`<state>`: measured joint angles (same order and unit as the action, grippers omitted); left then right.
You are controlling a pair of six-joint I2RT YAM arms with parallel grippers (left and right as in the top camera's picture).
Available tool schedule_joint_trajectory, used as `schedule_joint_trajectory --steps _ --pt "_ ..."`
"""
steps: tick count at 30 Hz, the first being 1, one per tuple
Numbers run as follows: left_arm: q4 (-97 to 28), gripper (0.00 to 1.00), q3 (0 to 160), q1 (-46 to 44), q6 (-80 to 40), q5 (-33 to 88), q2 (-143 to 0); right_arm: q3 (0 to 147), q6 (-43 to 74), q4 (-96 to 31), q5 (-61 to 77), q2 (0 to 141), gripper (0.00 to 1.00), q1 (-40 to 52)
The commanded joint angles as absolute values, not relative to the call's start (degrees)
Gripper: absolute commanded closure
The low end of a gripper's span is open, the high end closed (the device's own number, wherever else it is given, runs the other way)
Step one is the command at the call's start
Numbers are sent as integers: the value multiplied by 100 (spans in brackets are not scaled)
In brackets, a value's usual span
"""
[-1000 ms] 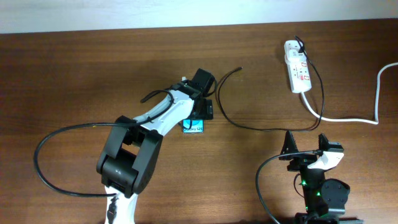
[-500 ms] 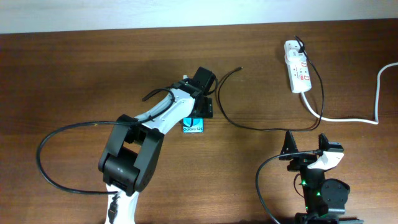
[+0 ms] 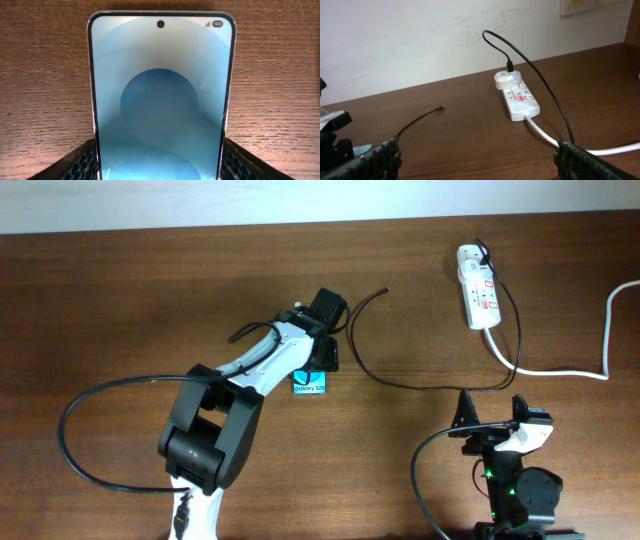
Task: Plug charger to phone and switch on socket
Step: 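Grasp the phone's bottom edge with the left gripper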
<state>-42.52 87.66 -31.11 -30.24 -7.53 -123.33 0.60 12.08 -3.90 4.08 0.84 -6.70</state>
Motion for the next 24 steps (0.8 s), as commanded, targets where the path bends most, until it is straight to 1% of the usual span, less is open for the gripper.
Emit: schedule_joint_trajectory --steps 1,6,10,24 --pt "-4383 37 8632 -3096 -2969 -906 -12663 32 1232 -421 379 32 2 -628" --pt "-4390 39 8659 -3096 -2969 -904 -12663 32 1232 -421 379 32 2 -628" --pt "-4689 41 9021 -3096 -2969 -906 -12661 32 1232 -421 379 32 2 -628" --pt "-6311 41 10481 -3096 -2840 -904 -12658 32 1232 -421 379 32 1 -628"
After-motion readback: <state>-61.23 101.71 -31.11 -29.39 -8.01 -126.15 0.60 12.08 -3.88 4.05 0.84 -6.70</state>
